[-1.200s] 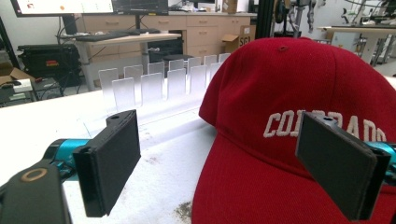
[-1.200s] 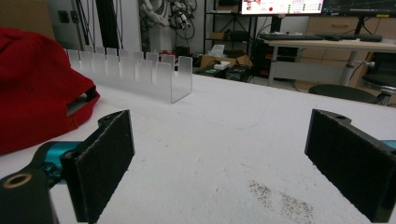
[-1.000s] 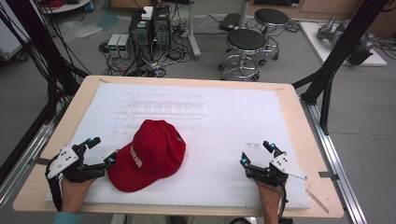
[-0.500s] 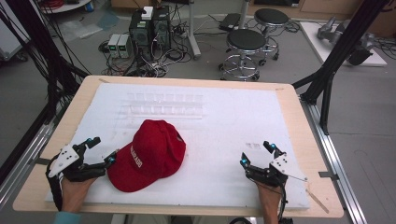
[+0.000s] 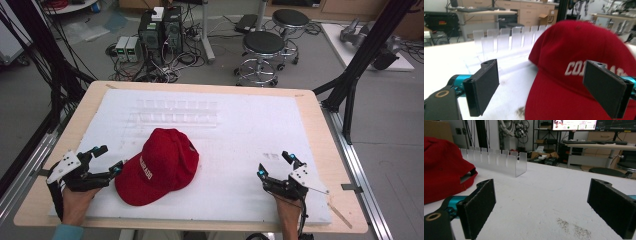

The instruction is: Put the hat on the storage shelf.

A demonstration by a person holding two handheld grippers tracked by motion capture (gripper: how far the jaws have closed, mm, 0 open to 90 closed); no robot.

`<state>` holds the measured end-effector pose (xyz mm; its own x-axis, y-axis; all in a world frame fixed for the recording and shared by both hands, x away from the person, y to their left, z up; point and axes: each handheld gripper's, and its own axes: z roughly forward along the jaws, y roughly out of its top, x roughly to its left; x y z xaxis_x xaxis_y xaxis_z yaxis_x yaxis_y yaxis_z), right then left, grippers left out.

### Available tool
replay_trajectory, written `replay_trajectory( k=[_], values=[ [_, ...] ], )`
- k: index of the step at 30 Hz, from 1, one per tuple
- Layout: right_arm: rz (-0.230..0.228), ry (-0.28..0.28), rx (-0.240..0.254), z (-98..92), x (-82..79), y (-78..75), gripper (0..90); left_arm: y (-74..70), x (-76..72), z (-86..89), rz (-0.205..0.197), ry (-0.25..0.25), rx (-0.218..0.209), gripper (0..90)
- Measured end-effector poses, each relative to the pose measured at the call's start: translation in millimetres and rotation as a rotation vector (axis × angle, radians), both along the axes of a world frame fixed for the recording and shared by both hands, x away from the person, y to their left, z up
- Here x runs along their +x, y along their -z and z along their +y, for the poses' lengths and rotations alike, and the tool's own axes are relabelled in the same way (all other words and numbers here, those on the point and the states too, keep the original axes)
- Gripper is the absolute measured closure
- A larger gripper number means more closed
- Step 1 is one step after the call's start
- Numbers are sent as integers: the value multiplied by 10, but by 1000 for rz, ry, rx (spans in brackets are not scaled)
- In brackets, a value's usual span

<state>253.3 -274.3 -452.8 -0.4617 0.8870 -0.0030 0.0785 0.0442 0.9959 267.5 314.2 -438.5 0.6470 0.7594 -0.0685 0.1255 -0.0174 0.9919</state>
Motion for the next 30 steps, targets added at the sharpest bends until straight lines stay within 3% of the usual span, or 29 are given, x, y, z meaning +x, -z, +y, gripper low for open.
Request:
replay_trajectory(
  k=[3, 7, 8, 9, 11, 20, 26, 30],
  values=[
    [3, 1, 0, 0, 0, -1, 71, -116, 19, -4, 12, 14, 35, 140],
    [2, 2, -2, 2, 0, 0, 71, -211, 40, -29, 15, 36, 41, 140],
    [3, 2, 0, 2, -1, -1, 71, -274, 69, -52, 31, 80, 32, 140],
    [3, 1, -2, 1, -1, 0, 71, -274, 69, -52, 31, 80, 32, 140],
    [3, 1, 0, 1, -1, 0, 71, -350, 94, -88, 36, 101, 69, 140],
    [-1, 2, -2, -4, 3, 1, 71, -709, 213, -297, 41, 182, 131, 141],
    [-1, 2, -2, -3, 2, 0, 71, -757, 268, -438, 70, 241, 156, 139],
    [-3, 3, -1, -9, 4, 0, 71, -816, 339, -616, 124, 311, 215, 139]
  ],
)
